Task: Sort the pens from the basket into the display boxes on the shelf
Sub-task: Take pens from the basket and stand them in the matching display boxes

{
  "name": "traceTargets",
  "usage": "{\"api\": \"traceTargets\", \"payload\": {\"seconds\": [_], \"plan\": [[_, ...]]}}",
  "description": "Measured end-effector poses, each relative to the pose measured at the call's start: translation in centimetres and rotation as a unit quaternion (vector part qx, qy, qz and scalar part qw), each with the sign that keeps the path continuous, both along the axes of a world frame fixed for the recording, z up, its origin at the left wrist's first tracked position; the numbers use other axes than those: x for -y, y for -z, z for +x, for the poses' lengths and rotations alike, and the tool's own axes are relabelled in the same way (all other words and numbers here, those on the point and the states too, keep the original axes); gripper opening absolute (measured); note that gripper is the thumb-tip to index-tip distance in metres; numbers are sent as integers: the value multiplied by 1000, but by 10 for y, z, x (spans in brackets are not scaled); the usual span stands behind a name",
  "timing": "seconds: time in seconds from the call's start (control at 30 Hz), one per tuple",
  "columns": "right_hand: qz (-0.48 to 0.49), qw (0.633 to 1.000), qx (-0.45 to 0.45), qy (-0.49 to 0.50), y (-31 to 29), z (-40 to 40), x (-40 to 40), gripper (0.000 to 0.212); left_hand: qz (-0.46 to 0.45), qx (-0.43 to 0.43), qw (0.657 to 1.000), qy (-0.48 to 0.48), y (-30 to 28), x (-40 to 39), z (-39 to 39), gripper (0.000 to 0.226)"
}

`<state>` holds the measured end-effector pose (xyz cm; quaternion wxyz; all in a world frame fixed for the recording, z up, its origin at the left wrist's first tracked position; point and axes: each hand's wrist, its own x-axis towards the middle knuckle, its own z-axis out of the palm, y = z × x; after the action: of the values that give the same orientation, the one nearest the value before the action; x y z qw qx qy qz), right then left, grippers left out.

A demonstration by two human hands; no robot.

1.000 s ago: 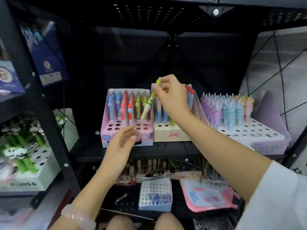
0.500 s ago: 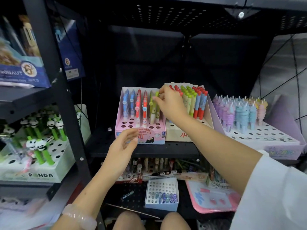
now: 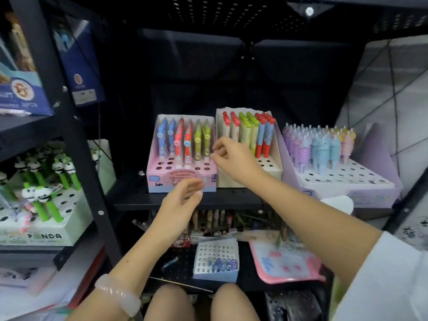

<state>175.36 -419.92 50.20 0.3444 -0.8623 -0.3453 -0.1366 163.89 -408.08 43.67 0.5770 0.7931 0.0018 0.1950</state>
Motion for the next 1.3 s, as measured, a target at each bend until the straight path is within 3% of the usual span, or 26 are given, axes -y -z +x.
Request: {"api": "traceTargets", "payload": {"seconds": [0.2, 0.43, 0.63, 0.8, 0.9, 1.07, 1.3], "plan": [[-80, 994, -69, -34, 6, -26, 118, 11, -20, -53, 987, 150, 14, 93, 15, 25], [-83, 972, -185, 116, 65, -58, 290, 9, -32, -82, 944, 318, 33, 223, 28, 22], [-206, 916, -278, 204, 164, -76, 390, 19, 61, -152, 902, 400, 78, 300, 35, 22], [-375, 826, -412, 90, 242, -104, 420, 34, 157, -217, 864, 426, 115, 321, 33, 27], [-429, 775, -463, 26, 279, -122, 424, 51, 203, -230, 851, 427, 124, 322, 32, 34], [-517, 764, -385, -13, 315, -147, 414, 75, 219, -254, 843, 421, 126, 321, 32, 36], [-435, 776, -456, -18, 317, -154, 411, 57, 220, -262, 843, 416, 126, 321, 33, 35]]}}
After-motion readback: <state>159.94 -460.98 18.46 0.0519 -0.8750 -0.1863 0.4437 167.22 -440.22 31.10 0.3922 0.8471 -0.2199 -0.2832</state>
